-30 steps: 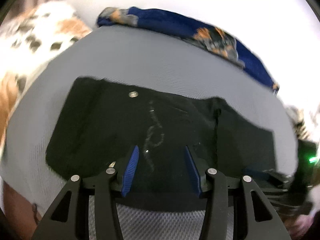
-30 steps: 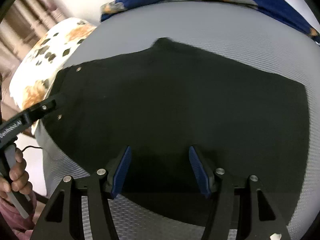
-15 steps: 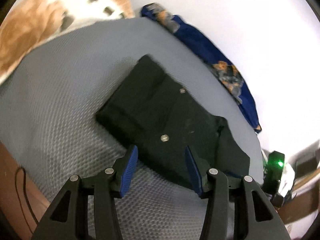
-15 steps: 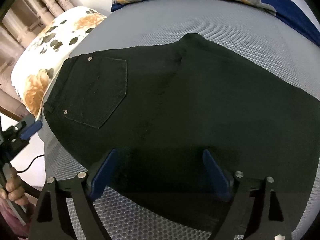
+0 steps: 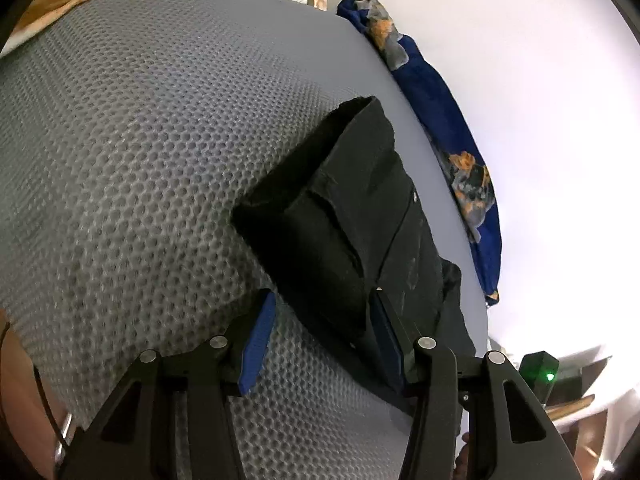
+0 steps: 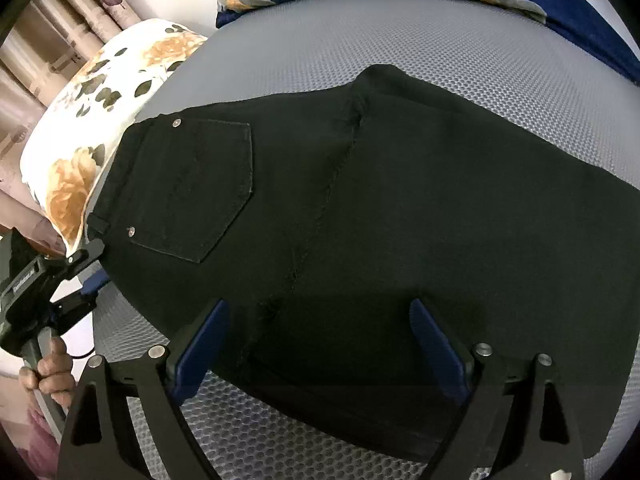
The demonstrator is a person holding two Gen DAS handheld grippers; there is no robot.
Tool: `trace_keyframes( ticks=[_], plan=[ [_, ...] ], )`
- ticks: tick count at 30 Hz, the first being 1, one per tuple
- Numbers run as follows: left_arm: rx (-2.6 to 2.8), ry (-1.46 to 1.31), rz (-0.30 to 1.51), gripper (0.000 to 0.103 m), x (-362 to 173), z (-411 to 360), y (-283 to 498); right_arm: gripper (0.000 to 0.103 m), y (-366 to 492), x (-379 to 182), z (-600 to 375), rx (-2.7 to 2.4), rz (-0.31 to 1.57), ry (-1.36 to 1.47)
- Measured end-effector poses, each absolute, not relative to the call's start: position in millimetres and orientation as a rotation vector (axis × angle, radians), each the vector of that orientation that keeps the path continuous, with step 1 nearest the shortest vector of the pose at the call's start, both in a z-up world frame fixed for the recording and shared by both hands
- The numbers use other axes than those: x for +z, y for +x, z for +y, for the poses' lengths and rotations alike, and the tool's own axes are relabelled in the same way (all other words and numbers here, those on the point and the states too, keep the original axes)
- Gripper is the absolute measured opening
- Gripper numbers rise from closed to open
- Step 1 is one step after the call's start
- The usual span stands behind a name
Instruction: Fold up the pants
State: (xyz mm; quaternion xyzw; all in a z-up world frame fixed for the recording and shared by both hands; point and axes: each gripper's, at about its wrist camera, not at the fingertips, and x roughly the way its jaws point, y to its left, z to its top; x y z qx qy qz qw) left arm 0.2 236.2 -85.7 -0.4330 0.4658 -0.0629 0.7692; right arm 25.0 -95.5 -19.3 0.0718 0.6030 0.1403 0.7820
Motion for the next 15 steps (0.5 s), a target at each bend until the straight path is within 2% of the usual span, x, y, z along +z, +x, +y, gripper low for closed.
trace_keyframes(
  ticks=[10,15],
  plan=[
    [-0.17,-1.001,0.954,0.051,-97,253,11,0.091,25,-19,-96,0.285,1.304,0.169],
    [-0.176,-0.994,0.935,0.051,-97,253,17,0.095,26,-20,-93,0.284,1.307,0.164]
  ],
)
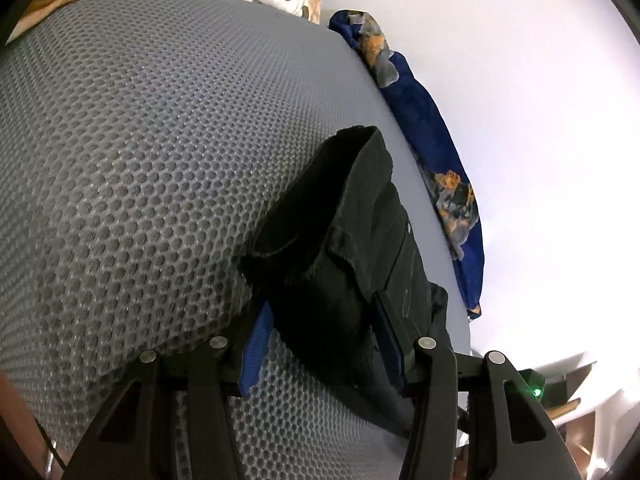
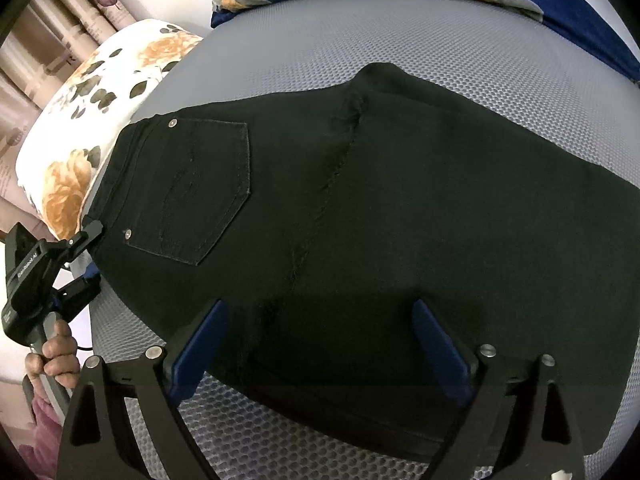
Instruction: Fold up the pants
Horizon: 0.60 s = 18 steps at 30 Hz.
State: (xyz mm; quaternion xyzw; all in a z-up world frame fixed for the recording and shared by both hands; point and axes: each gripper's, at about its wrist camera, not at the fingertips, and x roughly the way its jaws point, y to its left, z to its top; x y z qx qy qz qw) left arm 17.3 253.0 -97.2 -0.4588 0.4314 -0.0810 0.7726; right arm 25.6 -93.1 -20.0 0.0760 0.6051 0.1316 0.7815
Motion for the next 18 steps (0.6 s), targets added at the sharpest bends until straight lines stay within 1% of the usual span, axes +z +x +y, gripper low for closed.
trace_keyframes(
  ticks=[5,9,15,17,18],
  plan=[
    [-0.174,-0.987,0.915,0.051,-98,254,26,0.095,26,-20,-93,0.285,1.305,0.164],
    [-0.197,-0.937,0.887,0.057,-97,251,37,0.098,26,-21,-93,0.288,1.304,0.171],
    [-0.197,-0.881,0.885,0.056,-95,244,43,0.098,25,-20,-93,0.285,1.296,0.181],
    [-0.17,-0.864,0.892,0.046,-95,243,43,0.098,25,-20,-96,0.282,1.29,0.205],
    [-0.156,-0.857,0.904,0.036,-96,243,44,0.098,25,-19,-97,0.28,1.285,0.22]
  ],
)
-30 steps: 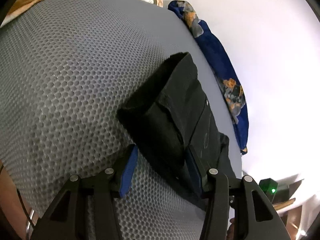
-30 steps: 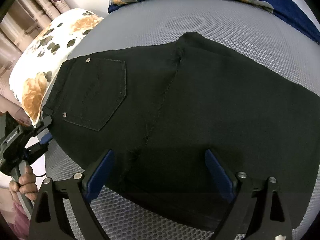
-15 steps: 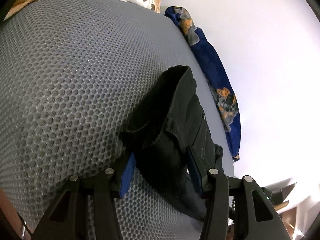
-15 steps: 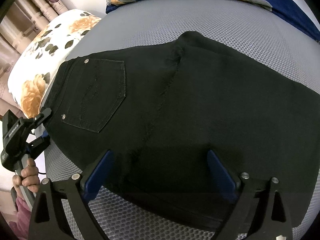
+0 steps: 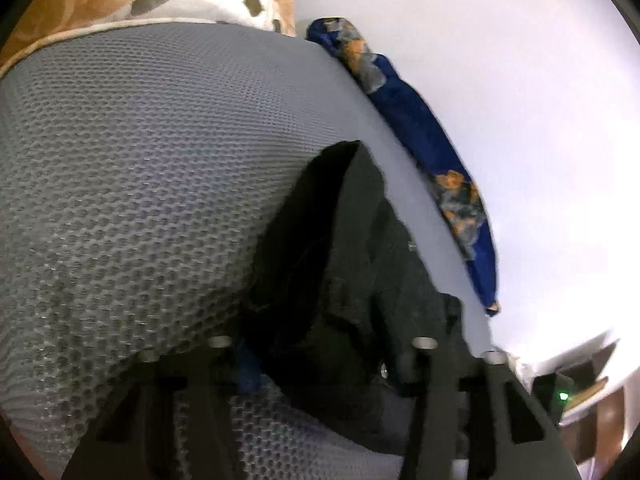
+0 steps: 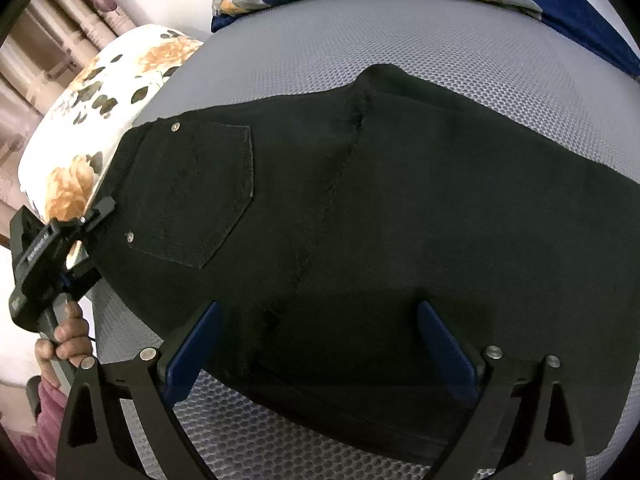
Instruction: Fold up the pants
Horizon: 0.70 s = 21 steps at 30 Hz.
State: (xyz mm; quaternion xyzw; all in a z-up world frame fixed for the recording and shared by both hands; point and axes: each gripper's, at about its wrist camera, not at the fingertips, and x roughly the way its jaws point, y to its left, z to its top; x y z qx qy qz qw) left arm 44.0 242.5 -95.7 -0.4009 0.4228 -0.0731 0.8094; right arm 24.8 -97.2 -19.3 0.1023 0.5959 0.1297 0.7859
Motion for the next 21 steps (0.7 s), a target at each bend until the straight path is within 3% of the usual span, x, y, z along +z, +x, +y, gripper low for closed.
trace_keyframes(
  ticks=[7,21],
  plan=[
    [-0.156,-0.905,0.904,0.028,-84,242,45,0.098,24,-15,-111,0.284,1.261,0.327],
    [-0.444,-0.706,0.796,0.027,29,146,81,0.098,15,44,-202,0.143,1.068,0.442]
  ],
)
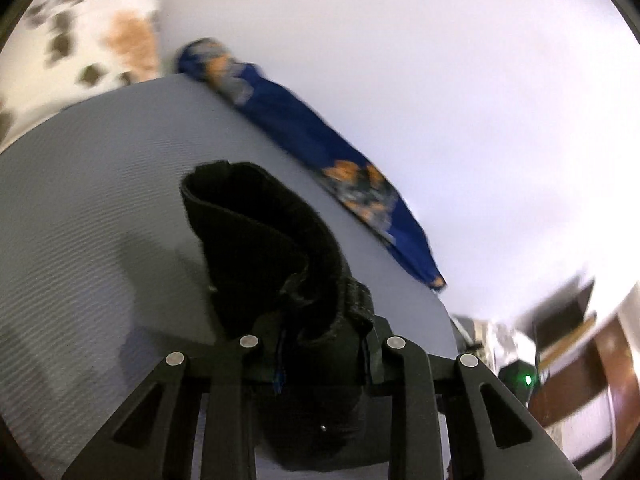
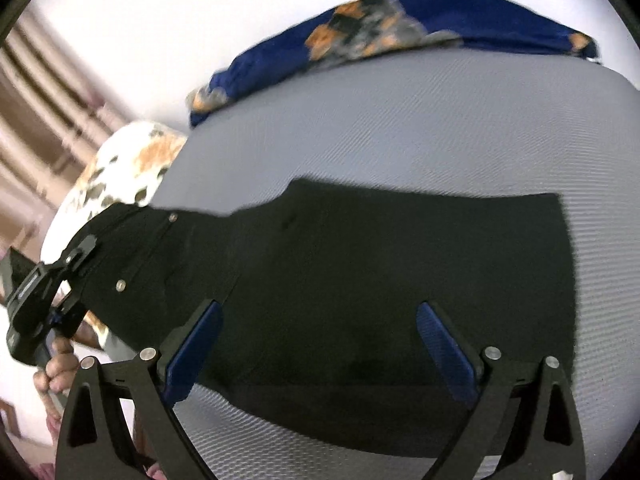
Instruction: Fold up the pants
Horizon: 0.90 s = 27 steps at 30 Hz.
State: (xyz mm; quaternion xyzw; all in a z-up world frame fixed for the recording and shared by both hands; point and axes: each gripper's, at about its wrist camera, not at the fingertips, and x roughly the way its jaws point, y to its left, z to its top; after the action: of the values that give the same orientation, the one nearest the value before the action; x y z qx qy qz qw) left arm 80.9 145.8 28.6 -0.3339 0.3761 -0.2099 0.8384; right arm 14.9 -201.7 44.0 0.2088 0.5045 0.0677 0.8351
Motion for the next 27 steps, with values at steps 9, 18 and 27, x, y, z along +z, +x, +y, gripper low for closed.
trace_keyframes(
  ticks=[9,18,27],
  plan=[
    [-0.686,-0.562,0.866,0.027,49,32,102,0.098,1,55,-275,0.012,0.999,0.563],
    [-0.839,-0.349,1.004,0.027,27,-81,100,0.098,-12,45,-314,-0.041,1.0,0.598],
    [-0.875,-0.127,1.152,0.027,-28,-157,74,0.096,-14,34,-339,-0.015,1.019,0.66]
  ],
)
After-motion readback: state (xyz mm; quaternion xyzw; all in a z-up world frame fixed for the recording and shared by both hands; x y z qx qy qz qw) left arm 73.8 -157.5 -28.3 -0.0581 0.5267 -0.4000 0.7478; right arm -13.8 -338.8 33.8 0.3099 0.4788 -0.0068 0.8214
